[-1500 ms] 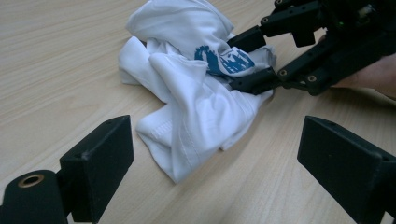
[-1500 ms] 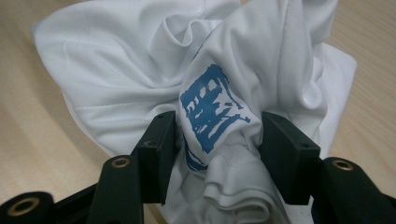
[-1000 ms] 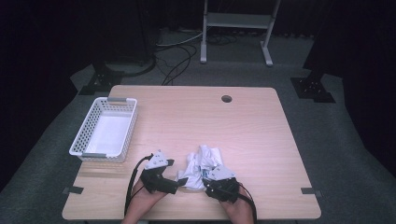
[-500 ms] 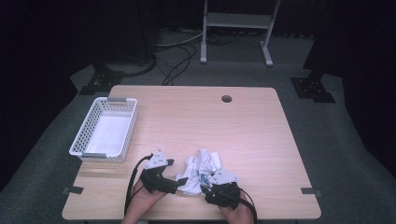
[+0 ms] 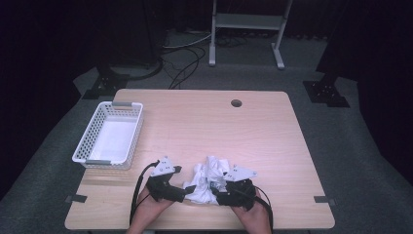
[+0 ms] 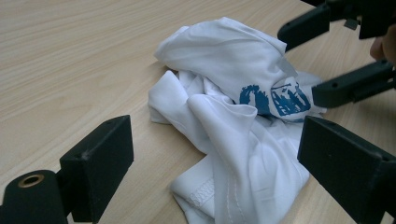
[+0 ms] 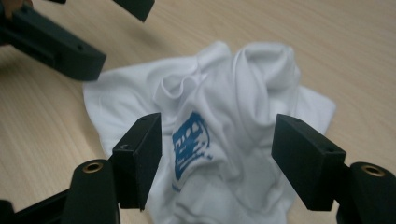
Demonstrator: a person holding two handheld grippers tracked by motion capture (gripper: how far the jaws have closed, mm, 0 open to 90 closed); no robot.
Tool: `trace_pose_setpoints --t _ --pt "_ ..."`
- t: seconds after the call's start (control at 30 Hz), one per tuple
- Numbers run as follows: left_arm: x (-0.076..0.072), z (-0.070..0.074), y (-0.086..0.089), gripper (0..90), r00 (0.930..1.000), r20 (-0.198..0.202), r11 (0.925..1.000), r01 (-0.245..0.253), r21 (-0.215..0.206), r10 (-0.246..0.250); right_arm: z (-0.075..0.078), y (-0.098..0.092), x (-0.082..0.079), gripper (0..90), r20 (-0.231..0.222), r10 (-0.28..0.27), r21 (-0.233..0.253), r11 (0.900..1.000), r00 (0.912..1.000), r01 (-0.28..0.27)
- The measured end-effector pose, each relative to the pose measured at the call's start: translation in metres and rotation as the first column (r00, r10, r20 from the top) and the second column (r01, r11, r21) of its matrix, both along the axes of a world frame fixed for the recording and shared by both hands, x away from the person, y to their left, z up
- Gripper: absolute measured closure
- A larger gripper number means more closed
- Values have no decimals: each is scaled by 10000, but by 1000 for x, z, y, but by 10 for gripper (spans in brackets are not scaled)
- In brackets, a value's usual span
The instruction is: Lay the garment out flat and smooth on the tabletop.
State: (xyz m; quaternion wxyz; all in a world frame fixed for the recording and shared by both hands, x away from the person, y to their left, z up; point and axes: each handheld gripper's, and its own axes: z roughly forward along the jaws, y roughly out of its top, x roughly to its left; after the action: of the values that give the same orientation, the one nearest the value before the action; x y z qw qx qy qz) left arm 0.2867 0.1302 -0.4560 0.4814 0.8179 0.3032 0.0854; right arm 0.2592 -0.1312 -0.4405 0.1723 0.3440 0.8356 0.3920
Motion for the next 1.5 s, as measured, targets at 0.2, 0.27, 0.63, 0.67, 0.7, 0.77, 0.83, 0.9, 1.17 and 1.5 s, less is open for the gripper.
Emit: trace_pose_setpoints --t 0.2,0.27,0.63,0.67,0.7,0.77,0.83,0.9,1.17,1.5 --pt "0 0 1 105 10000 2 10000 -8 -22 8 18 8 18 338 280 207 -159 9997 9994 -203" --pt "0 0 1 105 10000 -6 10000 -14 -38 14 22 10 26 355 147 311 -126 9994 9994 -309" --pt "0 -1 2 105 10000 -44 9999 -84 -117 84 21 21 53 612 -685 848 -182 9961 9940 -862" --pt "0 -1 2 105 10000 -46 9999 -82 -106 81 20 20 55 659 -807 866 -40 9962 9930 -872" --pt "0 -1 2 105 10000 -37 10000 -65 -64 65 19 19 56 698 -934 903 -28 9958 9915 -910" --pt "0 -1 2 105 10000 -27 10000 -50 -45 49 18 19 57 743 -1003 906 -170 9955 9908 -927" --pt "0 -1 1 105 10000 -11 10000 -29 -46 29 18 18 57 782 -1007 1036 -207 9941 9895 -1062" --pt "0 -2 0 105 10000 -33 10000 -25 -48 25 18 17 56 809 -980 1047 -159 9942 9897 -1067" --pt "0 -2 -1 105 10000 -37 10000 2 11 -2 27 1 57 839 -1062 964 594 9941 9897 -905" --pt "0 -3 -4 105 10000 -67 10000 59 56 -59 39 -30 56 838 -896 504 1035 9938 9947 -410"
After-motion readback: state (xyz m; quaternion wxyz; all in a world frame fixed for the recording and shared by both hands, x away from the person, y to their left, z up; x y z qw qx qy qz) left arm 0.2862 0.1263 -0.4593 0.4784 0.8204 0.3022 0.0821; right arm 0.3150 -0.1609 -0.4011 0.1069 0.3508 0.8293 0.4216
